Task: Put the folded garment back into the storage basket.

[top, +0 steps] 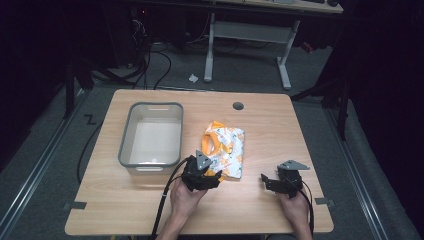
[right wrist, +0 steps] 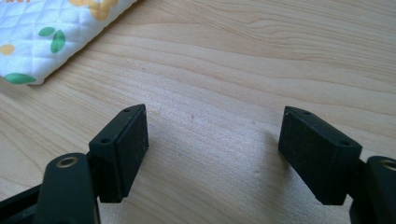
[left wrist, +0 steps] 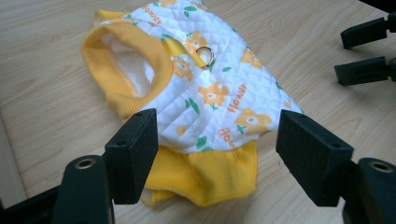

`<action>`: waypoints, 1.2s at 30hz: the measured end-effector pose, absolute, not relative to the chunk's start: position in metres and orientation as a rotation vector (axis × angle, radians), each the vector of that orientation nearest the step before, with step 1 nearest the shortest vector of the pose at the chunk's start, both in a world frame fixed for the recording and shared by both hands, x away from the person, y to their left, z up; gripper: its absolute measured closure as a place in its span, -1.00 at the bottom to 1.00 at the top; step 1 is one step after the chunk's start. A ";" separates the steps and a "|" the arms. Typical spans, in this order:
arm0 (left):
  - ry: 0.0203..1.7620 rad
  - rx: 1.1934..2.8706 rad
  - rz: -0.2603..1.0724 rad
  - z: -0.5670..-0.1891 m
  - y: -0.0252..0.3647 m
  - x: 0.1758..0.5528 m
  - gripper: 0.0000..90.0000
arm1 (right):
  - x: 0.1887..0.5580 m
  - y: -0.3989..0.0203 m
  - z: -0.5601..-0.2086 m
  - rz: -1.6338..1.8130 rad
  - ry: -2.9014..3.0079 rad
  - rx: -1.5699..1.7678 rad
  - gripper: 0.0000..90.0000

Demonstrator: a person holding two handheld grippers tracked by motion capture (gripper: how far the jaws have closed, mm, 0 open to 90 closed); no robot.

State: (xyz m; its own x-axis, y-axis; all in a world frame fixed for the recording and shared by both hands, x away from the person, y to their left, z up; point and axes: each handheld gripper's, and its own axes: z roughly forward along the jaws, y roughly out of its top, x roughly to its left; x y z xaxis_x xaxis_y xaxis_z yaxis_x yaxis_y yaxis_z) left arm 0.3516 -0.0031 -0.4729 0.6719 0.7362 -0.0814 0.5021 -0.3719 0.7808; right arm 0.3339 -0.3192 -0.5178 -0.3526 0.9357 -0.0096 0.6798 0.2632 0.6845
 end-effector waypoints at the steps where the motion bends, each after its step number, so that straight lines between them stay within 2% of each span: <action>1: 0.946 2.041 0.360 -0.471 -0.004 0.354 -0.31 | 0.334 -0.319 -0.518 0.834 2.125 1.464 -0.46; 16: 1.009 2.052 0.369 -0.468 -0.011 0.383 -0.30 | 0.334 -0.319 -0.518 0.833 2.127 1.463 -0.46; 36: 1.104 2.091 0.322 -0.485 -0.027 0.430 -0.34 | 0.334 -0.319 -0.518 0.833 2.128 1.463 -0.46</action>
State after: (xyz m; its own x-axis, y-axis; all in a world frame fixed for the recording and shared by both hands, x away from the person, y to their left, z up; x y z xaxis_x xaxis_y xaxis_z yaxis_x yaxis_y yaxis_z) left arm 0.4296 -0.0271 -0.4852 0.5986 0.7931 -0.1127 0.6078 -0.3581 0.7088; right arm 0.3336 -0.3193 -0.5177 -0.3549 0.9348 -0.0095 0.6800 0.2651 0.6836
